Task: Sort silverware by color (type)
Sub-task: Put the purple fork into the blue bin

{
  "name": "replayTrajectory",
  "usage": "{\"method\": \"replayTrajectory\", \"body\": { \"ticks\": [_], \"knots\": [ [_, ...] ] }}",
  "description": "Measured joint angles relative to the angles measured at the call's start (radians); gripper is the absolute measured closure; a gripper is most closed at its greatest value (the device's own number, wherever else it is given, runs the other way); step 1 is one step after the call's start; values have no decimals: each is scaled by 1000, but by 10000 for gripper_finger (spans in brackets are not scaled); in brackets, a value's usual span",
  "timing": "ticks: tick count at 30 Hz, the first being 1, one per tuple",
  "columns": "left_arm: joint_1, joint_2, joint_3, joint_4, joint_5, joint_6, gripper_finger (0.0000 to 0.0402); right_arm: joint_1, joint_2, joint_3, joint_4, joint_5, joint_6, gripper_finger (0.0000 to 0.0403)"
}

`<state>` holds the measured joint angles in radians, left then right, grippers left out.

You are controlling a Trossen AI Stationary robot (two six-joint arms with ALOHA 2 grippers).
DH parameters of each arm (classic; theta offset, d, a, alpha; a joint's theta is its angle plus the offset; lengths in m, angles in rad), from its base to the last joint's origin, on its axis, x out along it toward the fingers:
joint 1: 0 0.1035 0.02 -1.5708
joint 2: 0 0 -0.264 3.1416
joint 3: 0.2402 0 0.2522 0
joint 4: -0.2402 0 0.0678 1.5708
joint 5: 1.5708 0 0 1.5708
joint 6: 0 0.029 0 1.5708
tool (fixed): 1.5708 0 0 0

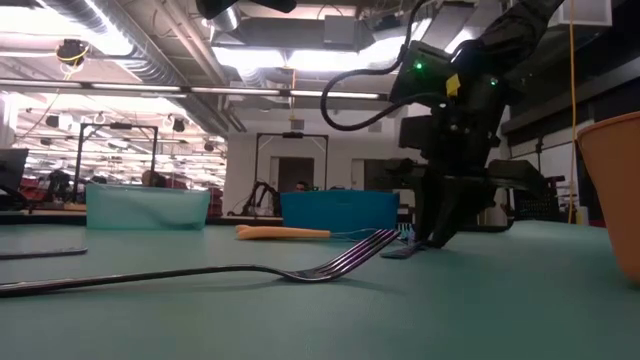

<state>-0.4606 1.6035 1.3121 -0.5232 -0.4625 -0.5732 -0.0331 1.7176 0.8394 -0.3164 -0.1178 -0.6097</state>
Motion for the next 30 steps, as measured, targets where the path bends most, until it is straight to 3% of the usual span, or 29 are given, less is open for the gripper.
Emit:
{"method": "replayTrajectory", "body": {
  "ticks": [14,30],
  "knots": [
    [0,0,0,0,0,0,331,0,1,-3,-27,-47,2,379],
    [0,0,0,0,0,0,331,0,2,-4,-4,-49,2,390]
  ]
}}
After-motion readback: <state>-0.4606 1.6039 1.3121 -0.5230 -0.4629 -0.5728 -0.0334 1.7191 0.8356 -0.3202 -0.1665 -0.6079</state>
